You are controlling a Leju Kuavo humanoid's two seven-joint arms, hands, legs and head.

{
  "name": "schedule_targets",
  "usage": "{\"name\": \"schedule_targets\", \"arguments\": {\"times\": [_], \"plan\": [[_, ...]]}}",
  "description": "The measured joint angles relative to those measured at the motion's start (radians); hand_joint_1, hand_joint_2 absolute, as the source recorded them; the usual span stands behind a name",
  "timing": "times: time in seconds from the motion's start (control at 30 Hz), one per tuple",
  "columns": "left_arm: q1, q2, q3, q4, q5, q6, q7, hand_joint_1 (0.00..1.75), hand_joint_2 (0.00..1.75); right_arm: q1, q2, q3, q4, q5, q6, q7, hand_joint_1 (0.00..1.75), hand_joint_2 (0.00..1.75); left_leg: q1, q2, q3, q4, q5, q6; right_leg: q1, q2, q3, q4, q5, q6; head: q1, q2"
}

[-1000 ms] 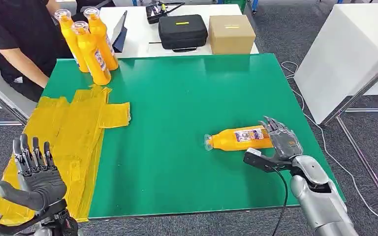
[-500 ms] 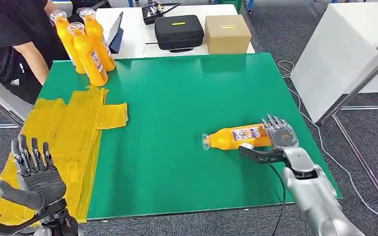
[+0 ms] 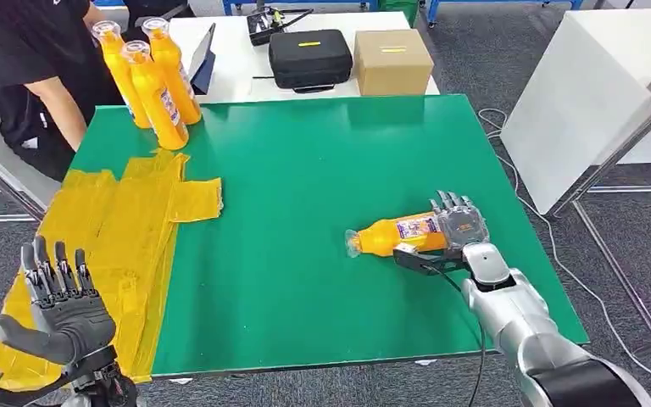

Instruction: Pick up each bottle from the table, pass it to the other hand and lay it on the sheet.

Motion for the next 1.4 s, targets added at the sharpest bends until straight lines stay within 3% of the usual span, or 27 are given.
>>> {"name": "schedule_targets", "arguments": {"times": [0.43,0.47,0.5,0.77,1.4], "plan": [[0.02,0.0,0.008,-0.024,0.012,-0.002,-0.002,0.0,0.0,-0.004,0.01,0.015,0.003,0.001,0.011,0.001,0.0,1.75,0.001,0.001,0.003,0.0,0.0,0.0,0.001,0.001,0.002,0.0,0.0,0.0,0.0,0.0],[0.019,0.0,0.008,-0.024,0.016,-0.004,-0.001,0.0,0.0,-0.003,0.01,0.015,0.002,-0.002,0.017,0.005,1.5,1.75,0.001,0.001,0.003,0.0,0.0,0.0,0.001,0.001,0.002,0.0,0.0,0.0,0.0,0.0],[0.018,0.0,0.009,-0.024,0.019,-0.006,0.001,0.0,0.0,0.0,0.009,0.015,0.0,-0.007,0.021,0.009,1.75,1.75,0.001,0.001,0.003,0.0,0.0,0.0,0.001,0.001,0.002,0.0,0.0,0.0,0.0,0.0],[0.029,-0.001,0.011,-0.044,0.018,0.001,0.002,0.0,0.0,0.038,0.012,0.012,-0.046,0.002,0.066,0.021,1.75,1.75,0.001,0.001,0.005,0.0,-0.001,-0.001,0.001,0.002,0.004,0.0,0.0,0.0,0.001,0.0],[0.066,-0.006,0.016,-0.108,0.006,0.037,-0.001,0.0,0.0,-0.025,0.081,0.012,0.0,0.056,0.121,0.029,1.75,1.75,0.002,0.002,0.008,0.0,-0.001,-0.001,0.001,0.003,0.006,0.0,0.0,0.0,0.0,0.0]]}}
